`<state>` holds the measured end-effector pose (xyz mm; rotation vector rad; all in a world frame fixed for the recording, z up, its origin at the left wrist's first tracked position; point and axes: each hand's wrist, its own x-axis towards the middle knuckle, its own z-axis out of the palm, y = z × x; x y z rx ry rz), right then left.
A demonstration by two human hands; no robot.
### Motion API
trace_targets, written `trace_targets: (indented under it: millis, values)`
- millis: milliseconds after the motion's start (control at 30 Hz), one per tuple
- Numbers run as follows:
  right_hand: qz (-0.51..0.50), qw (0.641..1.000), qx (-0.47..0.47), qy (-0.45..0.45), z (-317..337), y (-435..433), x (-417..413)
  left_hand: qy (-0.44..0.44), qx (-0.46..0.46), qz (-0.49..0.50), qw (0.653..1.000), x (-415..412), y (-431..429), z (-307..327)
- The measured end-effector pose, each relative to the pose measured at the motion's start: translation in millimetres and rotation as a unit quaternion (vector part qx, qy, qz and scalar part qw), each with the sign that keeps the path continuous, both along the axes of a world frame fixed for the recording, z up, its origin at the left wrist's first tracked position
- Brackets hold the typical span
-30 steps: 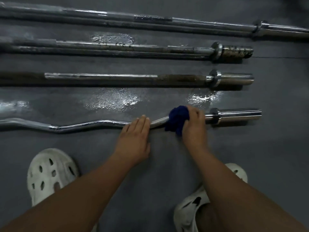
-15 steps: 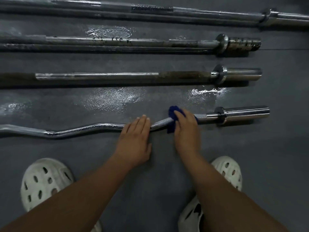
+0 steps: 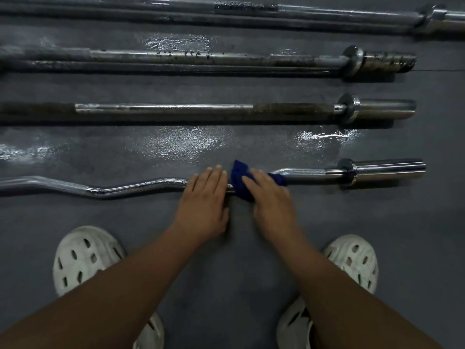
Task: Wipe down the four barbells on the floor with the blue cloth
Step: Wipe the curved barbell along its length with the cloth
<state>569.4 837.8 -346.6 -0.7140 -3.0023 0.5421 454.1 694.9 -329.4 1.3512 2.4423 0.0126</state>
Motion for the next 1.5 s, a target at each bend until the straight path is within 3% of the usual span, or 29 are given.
trace_targets:
  millis: [100,267,433,567,700,800,967,1033,1133,1167,1300,1433,1500]
  values:
    - [-0.171,0.985,-0.012,-0.012,10.9,-14.6,-11.9,0.001,-0.004,0.003,1.0,-1.9,-6.2,-1.0]
    - [0.022,0.999,-0.031,-0.011,4.4,-30.9,-11.2,-0.01,0.009,0.014,1.0,-3.7,-9.9,-1.4]
    - [-0.131,0.99,0.045,0.002,14.5,4.3,-1.0,0.007,0.006,0.003,1.0,-4.8,-8.2,-4.1]
    - [-0.275,0.957,-0.068,0.059,12.3,28.3,5.9,0.009,0.007,0.007,1.0,-4.3,-9.2,-3.6]
    - [-0.339,0.937,-0.076,0.038,19.8,46.4,7.5,0.005,0.006,0.009,1.0,-1.9,-10.5,-5.8]
    - [-0.309,0.945,-0.08,0.072,17.3,17.6,-4.0,0.002,0.002,0.008,1.0,-0.9,-8.0,-5.4]
    - [-0.077,0.994,-0.076,0.033,11.7,-45.8,-18.9,-0.002,0.026,0.021,0.999,-0.9,-5.5,-2.0]
    - [-0.11,0.989,-0.081,0.052,6.3,-19.1,-12.5,0.002,0.019,0.016,1.0,-2.5,-7.1,-0.9]
    - [-0.239,0.964,-0.092,0.072,11.5,-12.3,-11.9,0.008,0.015,0.019,1.0,-4.9,-8.8,-2.1]
    - [-0.238,0.966,-0.086,0.053,14.7,-25.3,-20.3,0.007,0.018,0.021,1.0,-5.0,-8.4,-2.6]
    - [-0.06,0.991,-0.121,0.002,14.8,-46.4,-29.6,0.004,0.033,0.034,0.999,-4.3,-9.6,-1.4]
    - [-0.243,0.961,-0.118,0.063,7.9,-27.5,-20.2,-0.002,0.007,0.028,1.0,-5.7,-14.4,-4.1]
    - [-0.175,0.975,-0.137,0.029,10.8,-47.9,-32.0,-0.004,0.006,0.032,0.999,-6.9,-14.7,-4.4]
